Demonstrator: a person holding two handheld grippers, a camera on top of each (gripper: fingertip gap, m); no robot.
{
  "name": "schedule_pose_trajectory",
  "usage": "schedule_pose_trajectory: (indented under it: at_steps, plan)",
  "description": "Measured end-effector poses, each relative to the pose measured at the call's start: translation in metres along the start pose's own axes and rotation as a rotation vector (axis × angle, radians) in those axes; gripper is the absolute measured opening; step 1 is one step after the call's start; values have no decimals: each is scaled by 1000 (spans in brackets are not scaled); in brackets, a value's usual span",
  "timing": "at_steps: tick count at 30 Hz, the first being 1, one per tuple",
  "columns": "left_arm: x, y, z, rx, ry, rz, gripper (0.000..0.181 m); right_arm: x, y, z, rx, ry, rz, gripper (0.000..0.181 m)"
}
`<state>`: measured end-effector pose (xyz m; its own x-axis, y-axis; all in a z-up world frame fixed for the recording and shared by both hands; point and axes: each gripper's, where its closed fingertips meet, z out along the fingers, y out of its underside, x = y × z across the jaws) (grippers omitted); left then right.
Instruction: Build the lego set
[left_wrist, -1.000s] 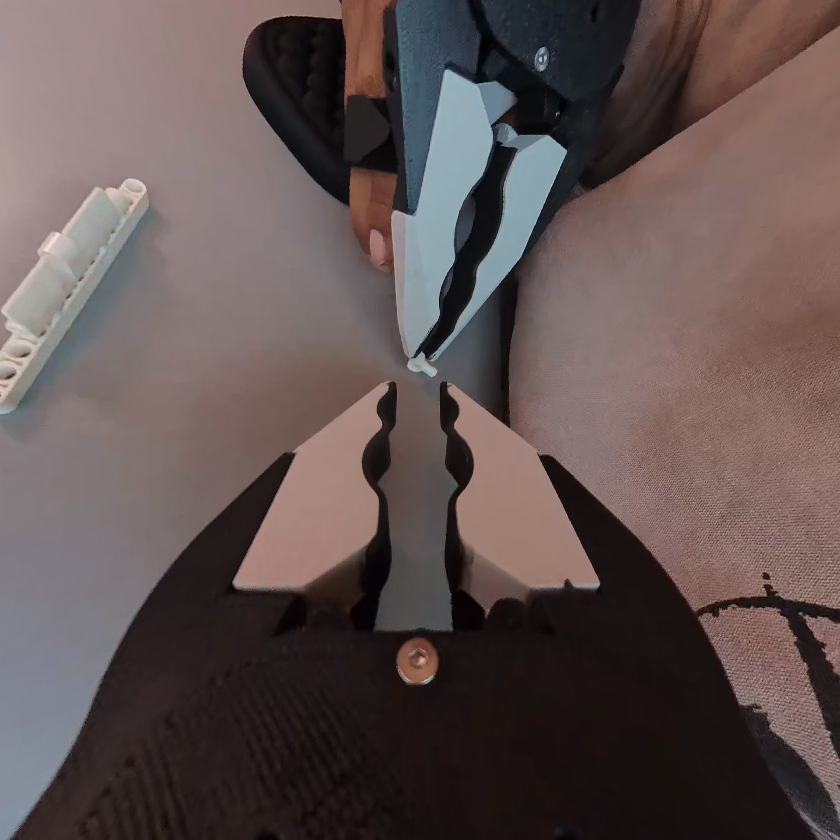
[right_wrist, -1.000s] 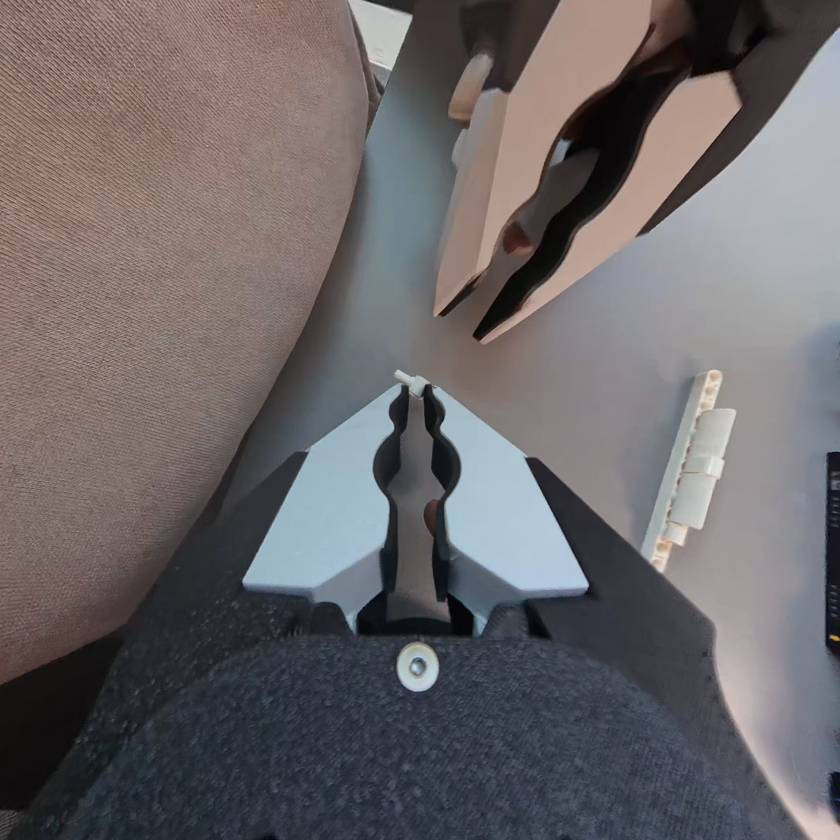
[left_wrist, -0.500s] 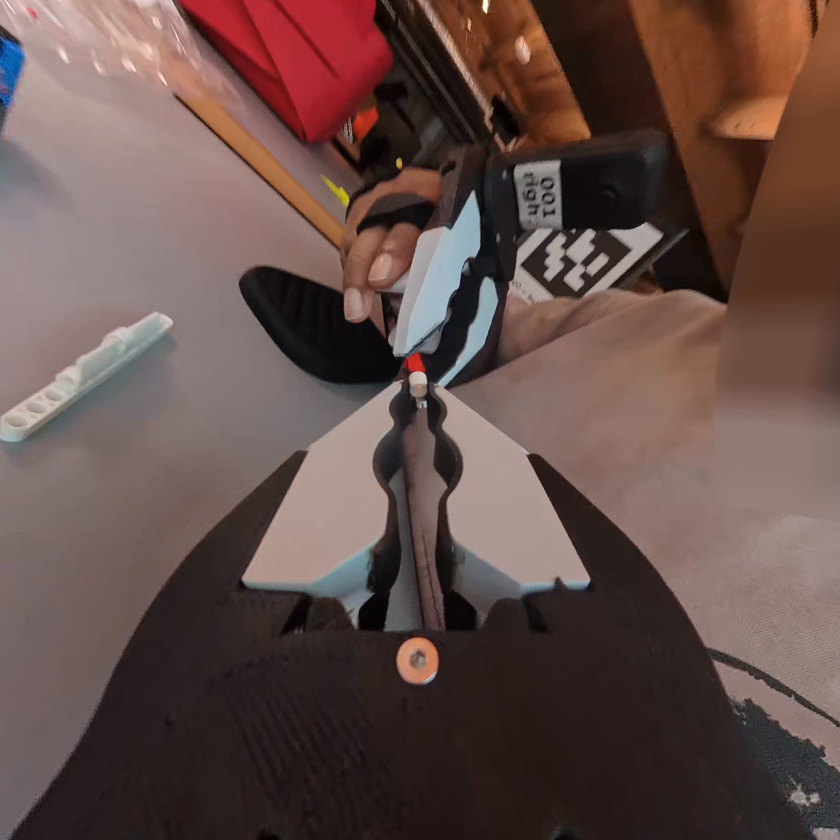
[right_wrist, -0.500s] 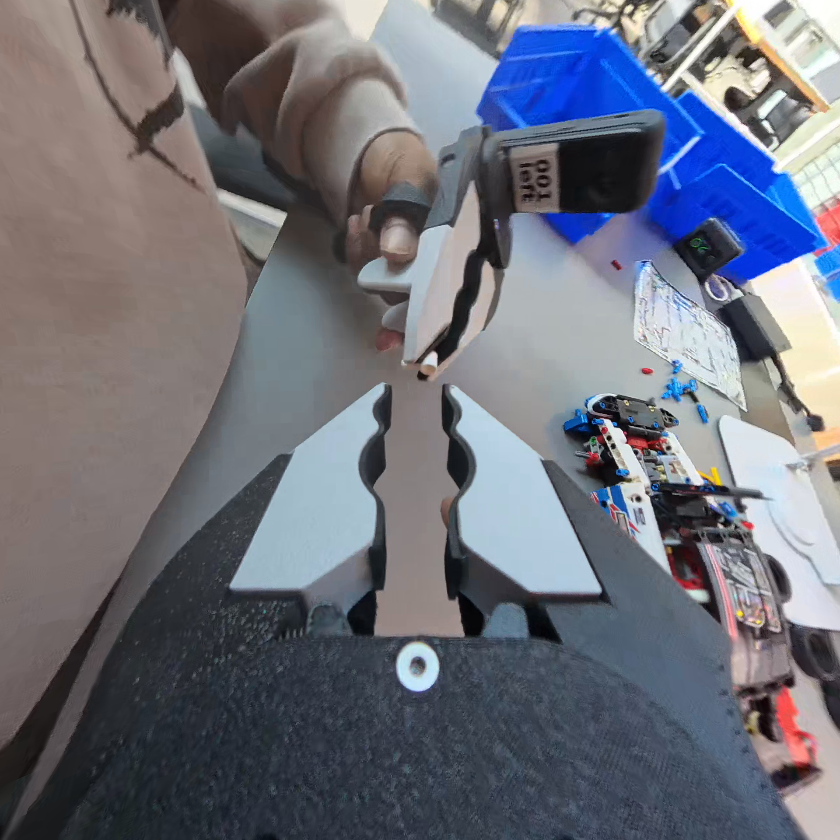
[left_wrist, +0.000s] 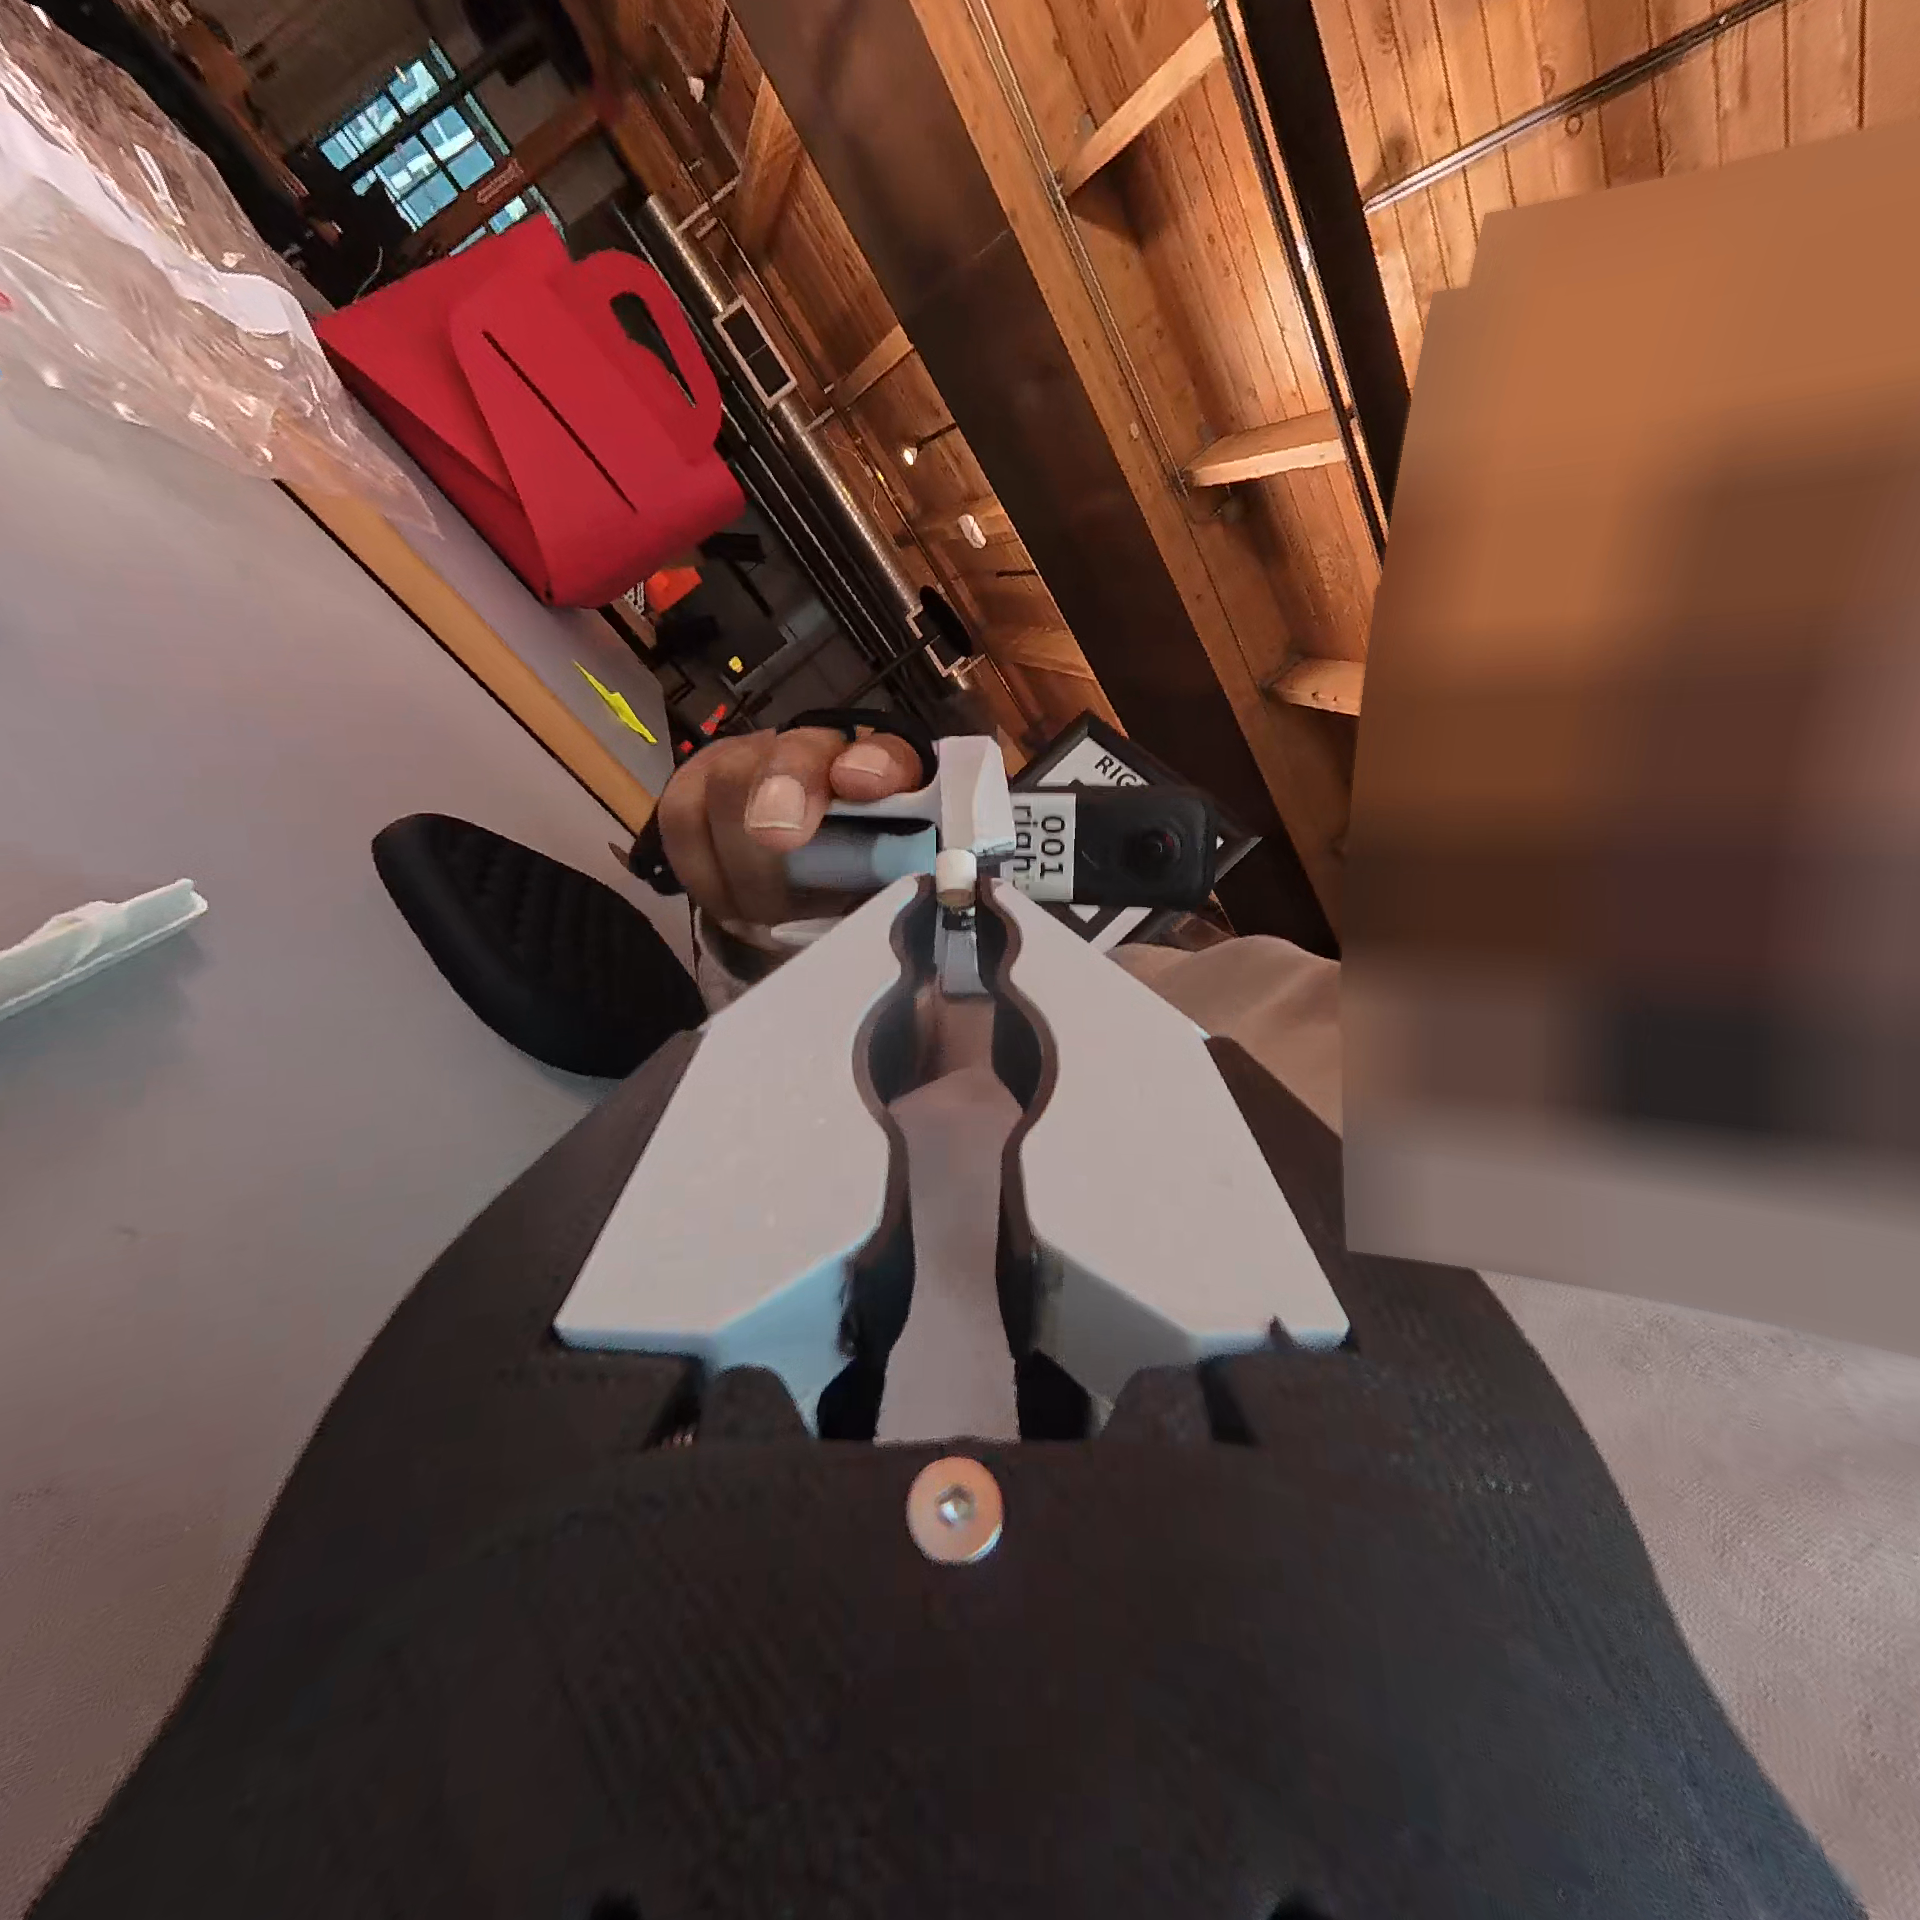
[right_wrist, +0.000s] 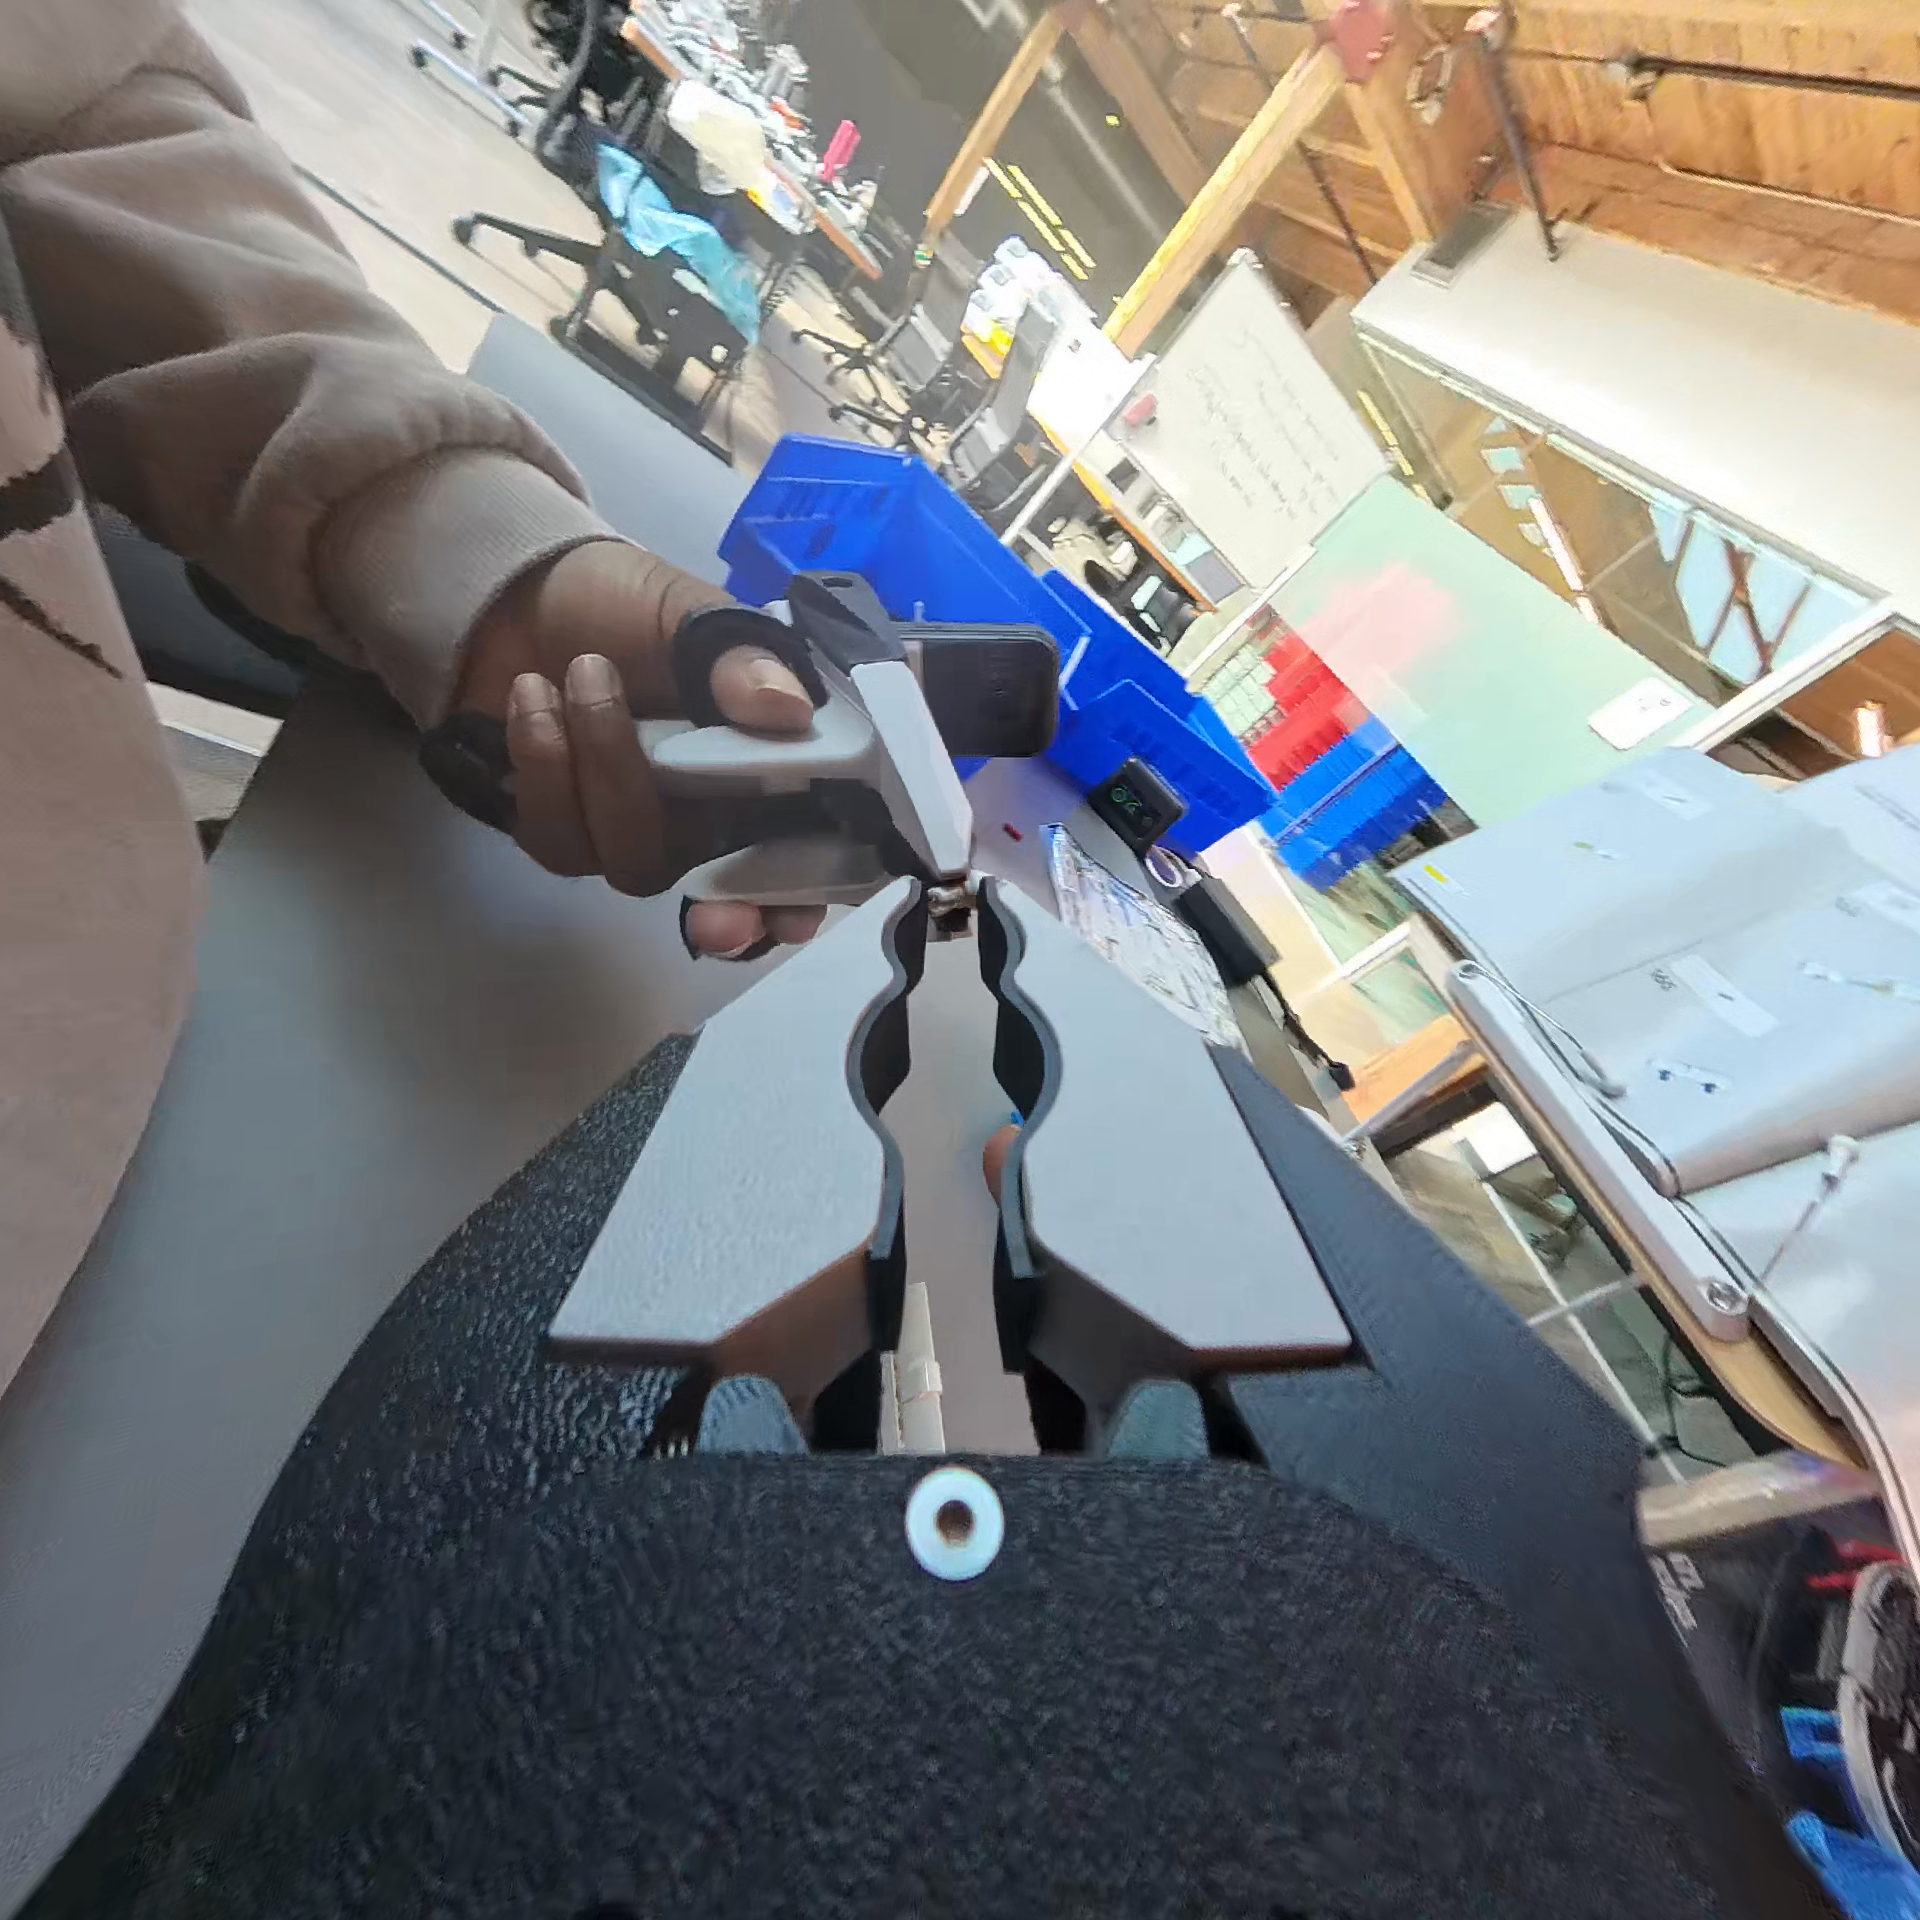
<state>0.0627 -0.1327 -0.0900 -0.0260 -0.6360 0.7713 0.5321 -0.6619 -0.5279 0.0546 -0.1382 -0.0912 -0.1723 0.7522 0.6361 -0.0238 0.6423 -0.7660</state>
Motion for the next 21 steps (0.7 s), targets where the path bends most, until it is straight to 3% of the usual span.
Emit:
schedule_pose_trajectory:
  at_steps: [1, 8, 21]
  plan:
    - [0, 4, 1, -30, -3, 6, 5, -3, 0, -2, 1, -63, -1, 8]
    - [3, 12, 4, -126, -7, 5, 6, -14, -3, -13, 7, -314, -69, 8]
    - [2, 17, 7, -308, -119, 179, 5, -9, -3, -12, 39, -332, -120, 8]
